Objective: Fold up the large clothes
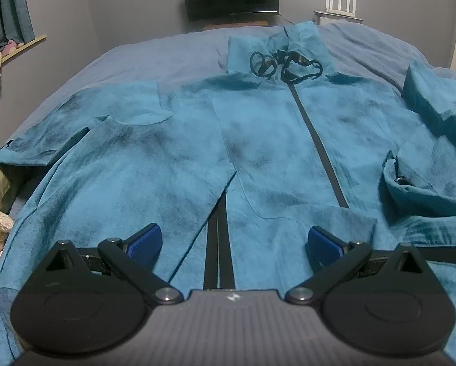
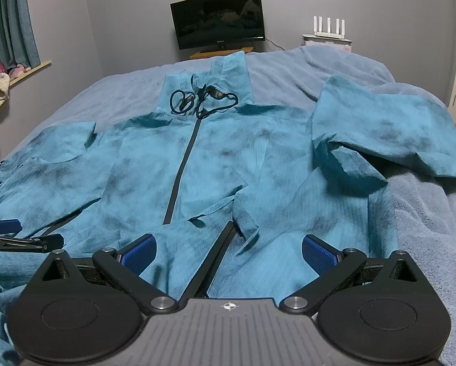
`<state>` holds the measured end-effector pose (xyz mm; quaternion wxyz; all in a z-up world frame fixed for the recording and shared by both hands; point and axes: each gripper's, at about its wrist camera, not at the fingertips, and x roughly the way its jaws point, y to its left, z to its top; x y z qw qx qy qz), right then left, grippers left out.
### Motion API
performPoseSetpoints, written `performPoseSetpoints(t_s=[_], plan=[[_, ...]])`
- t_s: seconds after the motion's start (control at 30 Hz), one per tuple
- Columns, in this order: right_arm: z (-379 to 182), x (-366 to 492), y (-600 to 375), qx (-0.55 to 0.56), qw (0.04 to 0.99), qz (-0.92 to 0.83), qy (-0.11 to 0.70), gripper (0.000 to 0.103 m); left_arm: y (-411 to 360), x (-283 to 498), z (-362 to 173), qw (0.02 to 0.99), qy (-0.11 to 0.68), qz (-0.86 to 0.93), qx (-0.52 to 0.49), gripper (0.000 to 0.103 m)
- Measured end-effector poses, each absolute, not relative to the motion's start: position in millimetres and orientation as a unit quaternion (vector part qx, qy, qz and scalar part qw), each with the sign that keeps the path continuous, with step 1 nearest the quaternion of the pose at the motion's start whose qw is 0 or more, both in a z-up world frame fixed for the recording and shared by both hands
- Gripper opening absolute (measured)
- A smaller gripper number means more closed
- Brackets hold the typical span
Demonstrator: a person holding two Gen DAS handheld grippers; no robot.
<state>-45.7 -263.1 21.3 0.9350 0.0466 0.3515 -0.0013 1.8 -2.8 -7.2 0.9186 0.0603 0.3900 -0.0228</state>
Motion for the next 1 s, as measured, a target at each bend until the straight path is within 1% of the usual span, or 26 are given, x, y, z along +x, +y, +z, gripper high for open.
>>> performPoseSetpoints(t_s=[1.0], plan=[[19.5,-44.7,-263.2,0.047,0.933,-0.002,0.356,0.103,-3.2,1.2,-8.6,0.918,0.39,-0.022,0.06,0.103]])
